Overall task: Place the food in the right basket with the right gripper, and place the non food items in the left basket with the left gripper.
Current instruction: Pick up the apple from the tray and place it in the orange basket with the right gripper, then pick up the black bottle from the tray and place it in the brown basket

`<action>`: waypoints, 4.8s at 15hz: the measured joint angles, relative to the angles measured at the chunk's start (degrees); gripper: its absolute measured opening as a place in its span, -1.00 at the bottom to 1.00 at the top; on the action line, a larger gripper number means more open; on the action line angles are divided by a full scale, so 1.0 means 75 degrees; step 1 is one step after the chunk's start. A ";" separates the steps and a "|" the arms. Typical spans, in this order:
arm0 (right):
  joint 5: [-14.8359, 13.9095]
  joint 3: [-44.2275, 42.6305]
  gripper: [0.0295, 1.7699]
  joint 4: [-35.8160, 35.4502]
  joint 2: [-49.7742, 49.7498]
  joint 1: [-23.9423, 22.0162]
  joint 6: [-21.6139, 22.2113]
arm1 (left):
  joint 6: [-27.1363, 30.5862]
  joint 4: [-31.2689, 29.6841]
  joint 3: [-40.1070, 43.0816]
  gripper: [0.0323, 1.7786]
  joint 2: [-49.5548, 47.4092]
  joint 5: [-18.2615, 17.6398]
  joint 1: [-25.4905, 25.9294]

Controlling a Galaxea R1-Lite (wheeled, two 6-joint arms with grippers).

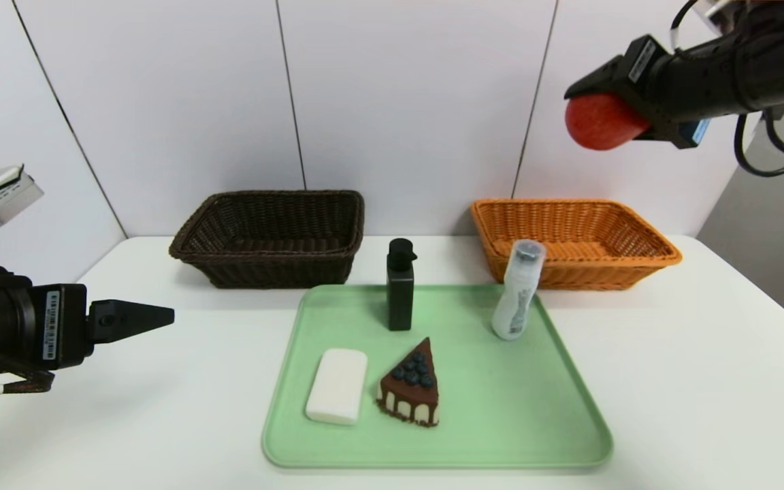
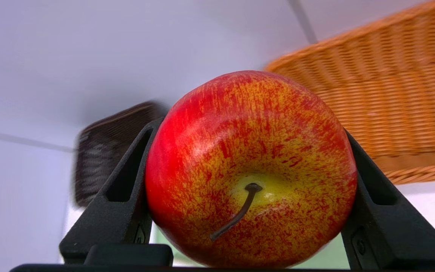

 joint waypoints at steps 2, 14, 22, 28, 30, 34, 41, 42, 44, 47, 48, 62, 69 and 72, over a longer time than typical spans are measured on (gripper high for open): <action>0.0062 -0.0023 0.44 -0.0011 0.0679 -0.0551 -0.0067 | -0.0005 0.0002 -0.0008 0.90 -0.0023 -0.0154 -0.0005; -0.0223 -0.0041 0.52 -0.0912 0.3246 -0.1022 -0.0159 | -0.0005 0.0005 0.0050 0.90 0.0003 -0.0250 0.0003; -0.0436 -0.0044 0.78 -0.1412 0.3413 -0.1151 -0.0371 | -0.0005 0.0002 0.0085 0.90 0.0059 -0.0254 0.0003; -0.0514 -0.0044 0.86 -0.1217 0.1500 -0.0642 -0.0681 | -0.0033 0.0008 0.0076 0.90 0.0018 -0.0254 0.0003; -0.0510 -0.0047 0.88 -0.0559 0.0676 -0.0234 -0.0779 | -0.0047 0.0031 0.0085 0.90 -0.0011 -0.0260 0.0003; -0.0447 -0.0026 0.90 0.2098 -0.0582 0.1375 -0.0011 | -0.0244 0.0085 0.0125 0.90 -0.0154 -0.0257 -0.0026; 0.0018 -0.0023 0.91 0.3917 -0.0801 0.4286 0.3278 | -0.0250 0.0122 0.0671 0.90 -0.0787 -0.0228 -0.0031; 0.0050 -0.0023 0.91 0.3964 -0.0666 0.4452 0.3569 | -0.0247 0.0166 0.0709 0.90 -0.0883 -0.0224 -0.0031; -0.0008 -0.0029 0.91 0.3966 -0.0408 0.4598 0.3682 | -0.0228 0.0210 0.0744 0.90 -0.1040 -0.0221 -0.0031; -0.0447 -0.0026 0.91 0.3995 -0.0257 0.4753 0.3495 | -0.0271 0.0140 0.0764 0.90 -0.1133 -0.0179 -0.0031; -0.0722 0.0081 0.91 0.3999 -0.0262 0.4805 0.3373 | -0.0273 0.0127 0.0764 0.90 -0.1144 -0.0179 -0.0031; -0.3030 0.5071 0.92 0.0769 -0.2272 0.5016 -0.0169 | -0.0247 -0.0338 0.1109 0.90 -0.1060 -0.0202 -0.0034; -0.3498 0.5723 0.92 0.0688 -0.2567 0.4892 -0.0401 | -0.1074 -0.1282 0.0995 0.90 -0.0413 0.0588 -0.1739; -0.3574 0.6490 0.92 0.0403 -0.3101 0.4520 -0.1011 | -0.0714 -0.1630 0.1018 0.90 0.0033 0.0988 -0.2180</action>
